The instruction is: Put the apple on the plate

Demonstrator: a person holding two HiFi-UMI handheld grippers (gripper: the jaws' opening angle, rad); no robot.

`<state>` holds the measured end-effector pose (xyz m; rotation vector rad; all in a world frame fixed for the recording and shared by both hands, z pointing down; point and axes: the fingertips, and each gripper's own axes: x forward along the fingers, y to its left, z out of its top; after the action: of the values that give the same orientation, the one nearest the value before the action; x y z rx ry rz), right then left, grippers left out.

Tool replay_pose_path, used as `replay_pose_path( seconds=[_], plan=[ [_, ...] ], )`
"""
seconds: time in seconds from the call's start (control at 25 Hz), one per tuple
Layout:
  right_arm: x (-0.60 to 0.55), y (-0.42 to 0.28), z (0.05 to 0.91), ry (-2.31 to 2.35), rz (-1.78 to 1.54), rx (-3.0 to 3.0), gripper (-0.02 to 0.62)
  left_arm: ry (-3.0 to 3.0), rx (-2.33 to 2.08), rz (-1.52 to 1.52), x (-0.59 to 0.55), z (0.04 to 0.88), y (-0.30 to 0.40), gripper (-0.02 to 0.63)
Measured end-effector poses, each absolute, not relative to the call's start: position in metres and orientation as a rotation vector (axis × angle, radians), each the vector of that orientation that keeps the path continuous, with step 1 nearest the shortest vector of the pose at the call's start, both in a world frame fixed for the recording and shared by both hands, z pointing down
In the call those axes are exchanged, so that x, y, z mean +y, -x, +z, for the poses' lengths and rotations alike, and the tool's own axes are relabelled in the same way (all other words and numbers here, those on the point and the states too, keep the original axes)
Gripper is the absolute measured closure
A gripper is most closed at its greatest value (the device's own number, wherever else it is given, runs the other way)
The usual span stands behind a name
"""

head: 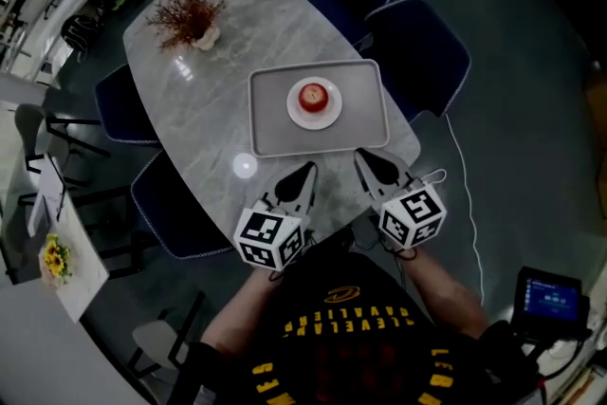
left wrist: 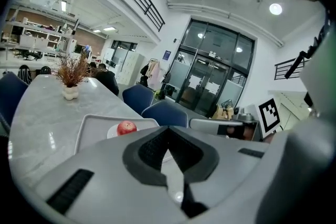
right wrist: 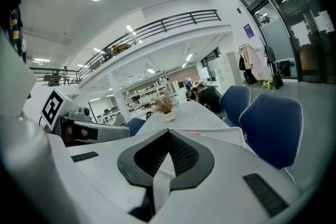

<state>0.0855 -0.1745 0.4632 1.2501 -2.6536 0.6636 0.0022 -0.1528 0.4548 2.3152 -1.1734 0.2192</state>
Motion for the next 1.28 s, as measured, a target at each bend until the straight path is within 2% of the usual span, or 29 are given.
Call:
replay_pose_path(
  seconds=[0.6,1.28],
  plan=[
    [-0.093,-0.073,0.376,-1.214,0.423,-2.822,0.589,-2.506,-1.246,0.071,-0.078,0.367,-0.039,0.604],
    [-0.085,-0.084,0.364,-1.221,0.317,-2.853,0.589,-2.530,-1.310,0.032,-0.076,0.359,-0.041,0.604]
  ],
)
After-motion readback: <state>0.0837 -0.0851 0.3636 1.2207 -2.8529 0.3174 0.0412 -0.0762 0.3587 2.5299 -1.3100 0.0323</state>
